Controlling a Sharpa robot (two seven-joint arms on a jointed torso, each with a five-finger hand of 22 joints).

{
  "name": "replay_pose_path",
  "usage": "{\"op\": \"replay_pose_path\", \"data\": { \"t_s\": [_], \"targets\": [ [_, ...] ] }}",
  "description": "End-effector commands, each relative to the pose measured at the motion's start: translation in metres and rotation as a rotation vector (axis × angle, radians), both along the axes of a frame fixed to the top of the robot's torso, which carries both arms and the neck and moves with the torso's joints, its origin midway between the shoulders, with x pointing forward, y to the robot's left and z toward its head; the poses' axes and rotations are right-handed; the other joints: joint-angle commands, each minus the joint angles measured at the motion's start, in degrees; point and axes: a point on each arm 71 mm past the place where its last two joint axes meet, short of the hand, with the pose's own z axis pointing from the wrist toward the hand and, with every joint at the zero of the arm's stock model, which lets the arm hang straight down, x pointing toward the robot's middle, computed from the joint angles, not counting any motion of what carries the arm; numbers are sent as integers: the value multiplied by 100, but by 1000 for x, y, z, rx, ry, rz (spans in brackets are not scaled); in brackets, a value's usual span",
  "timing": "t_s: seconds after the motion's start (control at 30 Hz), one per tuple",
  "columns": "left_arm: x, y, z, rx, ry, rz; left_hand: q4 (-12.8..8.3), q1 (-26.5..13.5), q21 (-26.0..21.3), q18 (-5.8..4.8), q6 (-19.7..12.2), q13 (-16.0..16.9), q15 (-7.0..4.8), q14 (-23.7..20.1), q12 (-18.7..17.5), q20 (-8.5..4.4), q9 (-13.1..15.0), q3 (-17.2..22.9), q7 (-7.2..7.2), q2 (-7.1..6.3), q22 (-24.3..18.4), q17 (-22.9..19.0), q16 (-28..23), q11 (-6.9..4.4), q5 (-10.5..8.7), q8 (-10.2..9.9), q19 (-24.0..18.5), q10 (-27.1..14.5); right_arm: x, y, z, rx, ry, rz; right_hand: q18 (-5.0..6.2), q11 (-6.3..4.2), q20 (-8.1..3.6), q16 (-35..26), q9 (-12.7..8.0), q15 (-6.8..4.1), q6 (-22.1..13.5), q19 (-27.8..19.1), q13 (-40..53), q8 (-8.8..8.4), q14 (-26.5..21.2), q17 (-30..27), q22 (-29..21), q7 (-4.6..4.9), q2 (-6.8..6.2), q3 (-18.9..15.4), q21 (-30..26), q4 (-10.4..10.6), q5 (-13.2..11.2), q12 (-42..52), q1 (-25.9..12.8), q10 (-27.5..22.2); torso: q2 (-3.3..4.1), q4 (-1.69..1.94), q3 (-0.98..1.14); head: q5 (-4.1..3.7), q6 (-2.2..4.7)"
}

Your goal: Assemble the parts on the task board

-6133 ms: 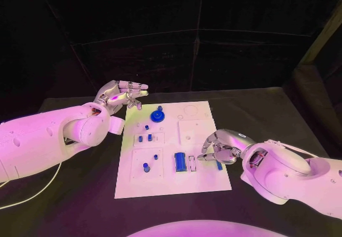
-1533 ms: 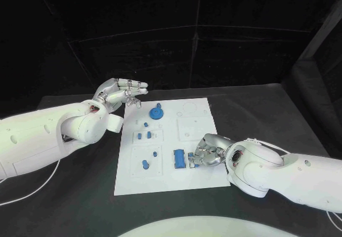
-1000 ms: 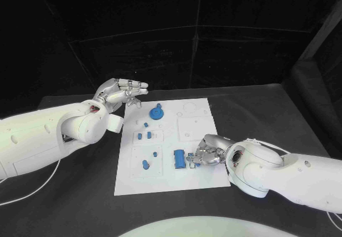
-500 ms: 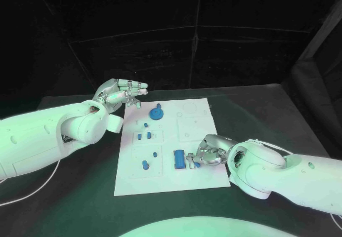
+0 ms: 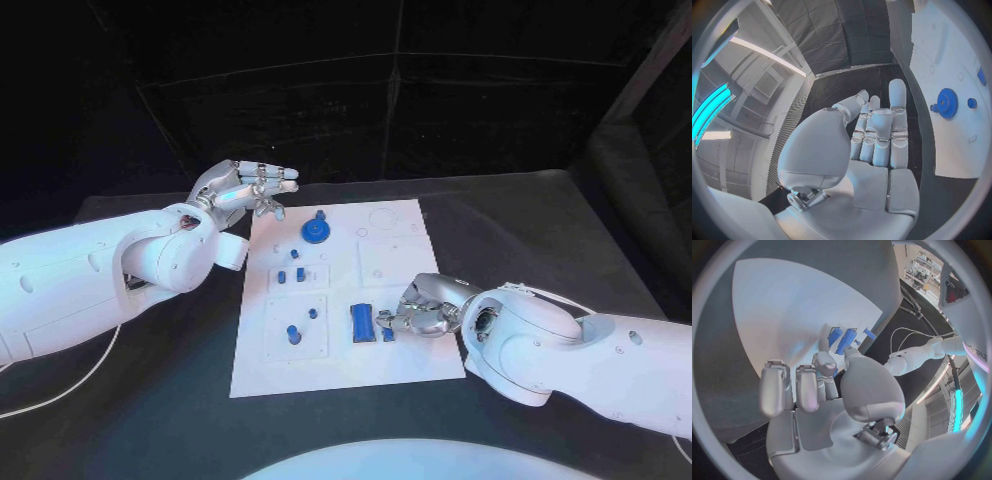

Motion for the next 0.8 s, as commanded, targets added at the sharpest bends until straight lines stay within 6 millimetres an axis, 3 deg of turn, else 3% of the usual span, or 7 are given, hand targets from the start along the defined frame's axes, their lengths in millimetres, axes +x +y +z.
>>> {"op": "replay_pose_path", "data": {
  "t_s": [0.03, 0.2, 0.3, 0.4, 0.5, 0.63, 0.8],
  "targets": [
    [0, -1, 1, -8, -2, -10, 3, -16, -18, 66, -38, 9, 10, -44, 36, -1, -9, -34, 3, 57, -6, -5, -36, -11, 33, 13, -24, -45, 0, 0, 1, 2, -9, 8, -112, -4, -39, 38, 7, -51, 34, 86, 10, 29, 357, 121, 170, 4, 55, -36, 38, -1, 58, 35, 12, 42, 0, 13, -3, 3, -12],
    [0, -1, 1, -8, -2, -10, 3, -16, -18, 66, -38, 9, 10, -44, 36, -1, -9, -34, 3, 57, -6, -5, -36, -11, 33, 13, -24, -45, 1, -1, 0, -3, -6, 10, -114, -7, -44, 42, 18, -55, 32, 89, 23, 24, 357, 130, 181, 0, 41, -83, 43, -56, 158, 40, 194, 50, 0, 10, -2, 7, -15],
    [0, -1, 1, -8, -2, -9, 3, -16, -18, 66, -38, 9, 10, -44, 36, -1, -9, -34, 3, 57, -6, -5, -36, -11, 33, 13, -24, -45, 1, -1, 0, -9, -3, 23, -114, -16, -50, 43, 30, -63, 26, 90, 23, 23, 356, 134, 186, -6, -72, -79, 44, -287, 139, 27, 595, 45, -1, 5, 0, 11, -17],
    [0, -1, 1, -7, -2, -9, 3, -16, -18, 66, -38, 9, 10, -44, 36, -1, -9, -34, 3, 57, -6, -5, -36, -11, 33, 13, -24, -45, -1, 0, 0, -12, 2, 50, -118, -24, -62, 51, 42, -72, 31, 95, 19, 22, 357, 152, 207, -9, -155, -60, 54, -578, -268, 4, 1043, 34, 0, 1, 0, 12, -17],
    [0, -1, 1, -7, -2, -8, 3, -16, -18, 66, -38, 9, 10, -44, 36, -1, -9, -34, 3, 57, -6, -5, -36, -11, 33, 13, -24, -45, -2, 1, 0, -13, 4, 71, -120, -21, -59, 53, 39, -65, 32, 96, 18, 6, 357, 162, 217, 0, -166, -72, 56, -712, -641, -12, 1237, 32, -2, 2, 1, 12, -13],
    [1, 0, 1, -6, -1, -7, 3, -16, -18, 66, -38, 9, 10, -44, 36, -1, -9, -34, 3, 57, -6, -5, -36, -11, 33, 13, -24, -45, -3, 0, 1, -4, -3, 77, -122, -11, -54, 53, 37, -60, 36, 96, 12, -2, 357, 163, 221, 7, -168, -108, 58, -707, -704, -24, 1220, 31, -2, 3, 1, 11, -8],
    [1, -1, 1, -6, -1, -7, 3, -16, -18, 66, -38, 9, 10, -44, 36, -1, -9, -34, 3, 57, -6, -5, -36, -11, 33, 13, -24, -45, -3, -2, 3, 11, -19, 67, -120, 1, -42, 53, 32, -49, 40, 93, 13, -19, 357, 167, 217, 18, -115, -211, 53, -585, -567, -31, 1058, 38, -6, -3, 4, 7, 5]
  ]
}}
